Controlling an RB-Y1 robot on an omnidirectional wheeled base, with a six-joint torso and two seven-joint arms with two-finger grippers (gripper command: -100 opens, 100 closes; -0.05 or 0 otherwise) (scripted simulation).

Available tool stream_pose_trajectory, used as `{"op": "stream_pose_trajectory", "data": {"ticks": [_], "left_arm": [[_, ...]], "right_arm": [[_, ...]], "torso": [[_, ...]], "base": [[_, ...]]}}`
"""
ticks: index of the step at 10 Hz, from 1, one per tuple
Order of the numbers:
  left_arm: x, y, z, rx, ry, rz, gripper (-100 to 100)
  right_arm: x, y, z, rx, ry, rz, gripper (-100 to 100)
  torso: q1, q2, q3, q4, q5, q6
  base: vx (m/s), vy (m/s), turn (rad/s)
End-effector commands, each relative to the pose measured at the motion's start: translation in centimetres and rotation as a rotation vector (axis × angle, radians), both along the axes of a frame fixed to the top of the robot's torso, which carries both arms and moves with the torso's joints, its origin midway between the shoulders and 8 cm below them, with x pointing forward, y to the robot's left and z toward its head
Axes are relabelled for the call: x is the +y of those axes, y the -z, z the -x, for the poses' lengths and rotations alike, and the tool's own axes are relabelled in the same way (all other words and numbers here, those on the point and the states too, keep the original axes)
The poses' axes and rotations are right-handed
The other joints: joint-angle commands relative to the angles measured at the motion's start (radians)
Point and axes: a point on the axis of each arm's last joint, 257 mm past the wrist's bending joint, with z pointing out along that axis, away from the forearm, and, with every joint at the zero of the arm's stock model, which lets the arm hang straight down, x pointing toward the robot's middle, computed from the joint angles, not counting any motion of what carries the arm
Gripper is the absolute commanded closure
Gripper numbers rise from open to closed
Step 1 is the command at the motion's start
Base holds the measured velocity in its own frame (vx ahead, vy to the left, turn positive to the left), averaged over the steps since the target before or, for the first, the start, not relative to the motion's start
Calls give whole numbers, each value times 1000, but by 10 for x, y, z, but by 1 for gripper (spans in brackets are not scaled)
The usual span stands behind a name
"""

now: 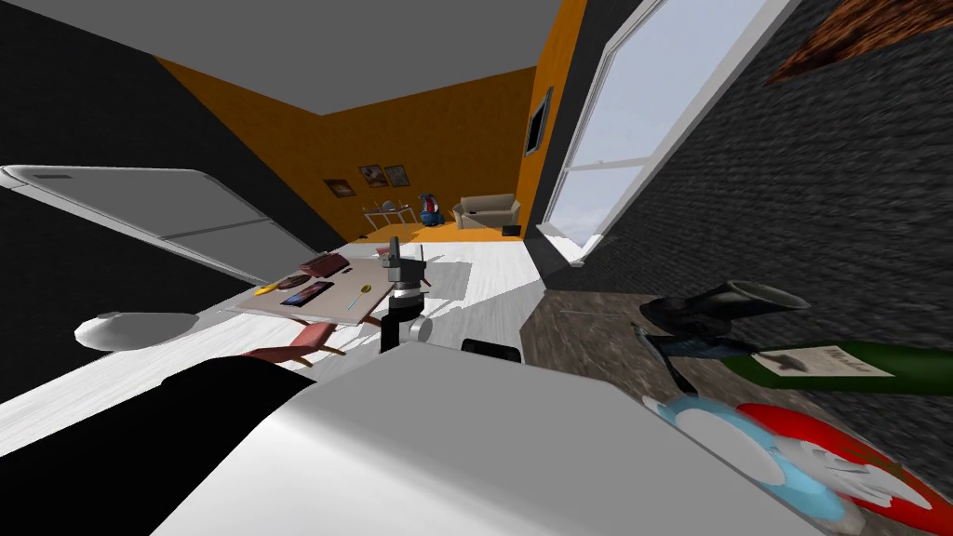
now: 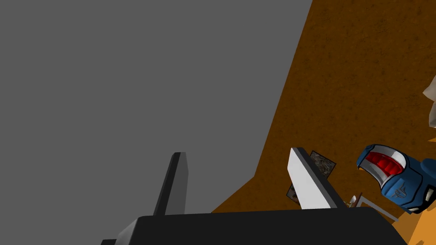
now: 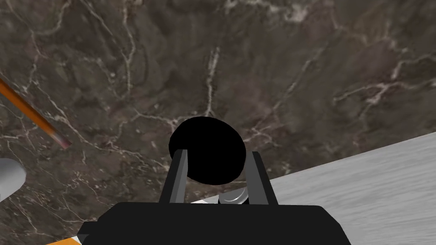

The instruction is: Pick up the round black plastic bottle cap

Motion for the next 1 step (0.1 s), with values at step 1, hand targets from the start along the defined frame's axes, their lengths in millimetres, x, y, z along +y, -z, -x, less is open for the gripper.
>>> {"op": "stream_pose_trajectory", "data": {"ticks": [1], "left_arm": [[0, 0, 0, 0, 0, 0, 0]], "right_arm": [[0, 0, 0, 0, 0, 0, 0]], "torso": [[0, 0, 0, 0, 0, 0]], "base": [[0, 0, 0]]}}
